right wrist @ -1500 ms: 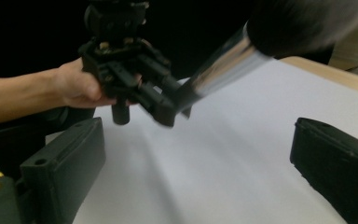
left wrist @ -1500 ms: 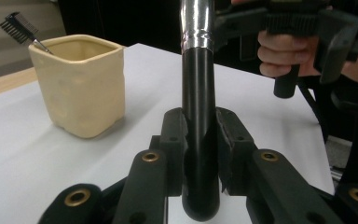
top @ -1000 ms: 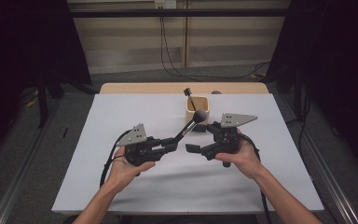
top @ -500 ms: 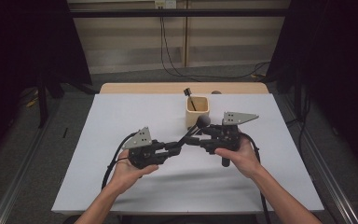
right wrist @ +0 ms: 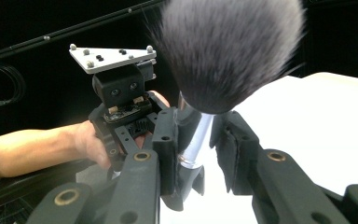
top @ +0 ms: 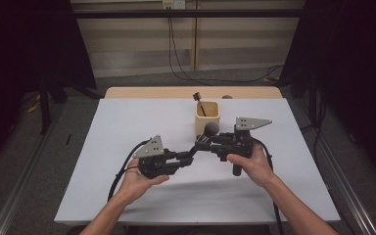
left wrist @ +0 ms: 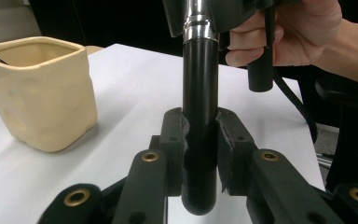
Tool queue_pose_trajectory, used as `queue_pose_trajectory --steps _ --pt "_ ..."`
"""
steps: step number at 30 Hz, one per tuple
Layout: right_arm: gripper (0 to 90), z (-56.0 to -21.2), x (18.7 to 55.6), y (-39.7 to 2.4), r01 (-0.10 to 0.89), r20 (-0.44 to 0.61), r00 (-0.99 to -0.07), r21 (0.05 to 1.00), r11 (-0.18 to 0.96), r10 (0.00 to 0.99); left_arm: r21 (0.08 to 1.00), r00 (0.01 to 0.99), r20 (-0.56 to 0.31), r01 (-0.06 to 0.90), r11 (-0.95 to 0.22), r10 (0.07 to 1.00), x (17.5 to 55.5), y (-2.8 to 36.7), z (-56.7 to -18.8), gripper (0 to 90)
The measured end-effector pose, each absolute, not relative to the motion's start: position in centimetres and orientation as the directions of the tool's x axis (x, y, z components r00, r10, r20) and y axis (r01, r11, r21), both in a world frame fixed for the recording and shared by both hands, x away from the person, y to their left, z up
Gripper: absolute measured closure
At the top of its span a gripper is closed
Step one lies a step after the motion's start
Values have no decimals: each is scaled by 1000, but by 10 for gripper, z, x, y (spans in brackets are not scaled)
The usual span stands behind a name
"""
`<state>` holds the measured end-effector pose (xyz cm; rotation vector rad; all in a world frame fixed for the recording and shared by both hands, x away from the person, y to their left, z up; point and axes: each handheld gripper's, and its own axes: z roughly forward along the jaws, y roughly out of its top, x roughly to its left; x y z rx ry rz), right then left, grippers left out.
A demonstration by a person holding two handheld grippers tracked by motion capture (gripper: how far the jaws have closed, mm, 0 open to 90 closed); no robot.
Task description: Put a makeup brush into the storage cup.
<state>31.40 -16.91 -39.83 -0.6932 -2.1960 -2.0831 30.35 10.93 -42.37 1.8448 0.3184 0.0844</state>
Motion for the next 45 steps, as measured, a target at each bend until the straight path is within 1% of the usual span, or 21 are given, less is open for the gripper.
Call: queue_pose_trajectory --steps 4,8,9,10,12,16,22,25,27,29,30,31,33,37,41,45 --pt "703 -398 313 -169 334 312 -901 942 25 301 947 960 -99 172 -270 263 304 108 -426 743" --pt "705 -397 313 -169 336 313 -898 942 22 308 950 956 -109 181 -255 272 305 107 -427 733" --pt "706 -396 313 -169 334 312 -899 942 23 307 950 957 -105 176 -258 269 304 107 -426 700" --pt "706 -396 313 -169 334 312 -899 942 23 307 949 957 -101 175 -261 273 304 106 -426 700" --pt "706 -395 312 -169 332 310 -900 943 20 307 947 955 -107 183 -263 277 303 105 -426 639" --pt "707 -394 312 -170 330 306 -899 943 26 312 948 951 -111 188 -257 288 303 106 -426 610" --pt "707 -394 312 -172 331 304 -897 943 31 321 945 940 -136 218 -243 312 304 107 -426 476" --pt "707 -394 312 -172 337 306 -894 941 41 328 942 934 -143 230 -243 327 304 107 -426 450" --pt "707 -394 313 -172 340 306 -892 939 46 332 941 929 -151 240 -240 338 304 108 -426 398" --pt "707 -394 313 -173 345 309 -890 937 50 335 941 925 -146 240 -240 350 303 109 -426 373" --pt "708 -394 313 -173 345 308 -888 937 54 341 940 921 -148 245 -240 361 303 110 -426 316" --pt "708 -394 313 -173 345 308 -888 937 54 341 938 917 -144 246 -243 373 303 111 -425 316" --pt "708 -394 313 -174 344 304 -888 937 60 346 936 908 -136 248 -248 395 304 113 -425 278" --pt "708 -394 313 -176 343 299 -885 937 63 358 929 884 -155 283 -240 441 304 118 -423 172" --pt "708 -393 313 -180 347 300 -880 936 67 369 928 866 -141 284 -240 480 304 126 -421 114" --pt "708 -393 313 -183 347 294 -875 935 74 385 931 853 -158 296 -212 497 303 133 -418 75"
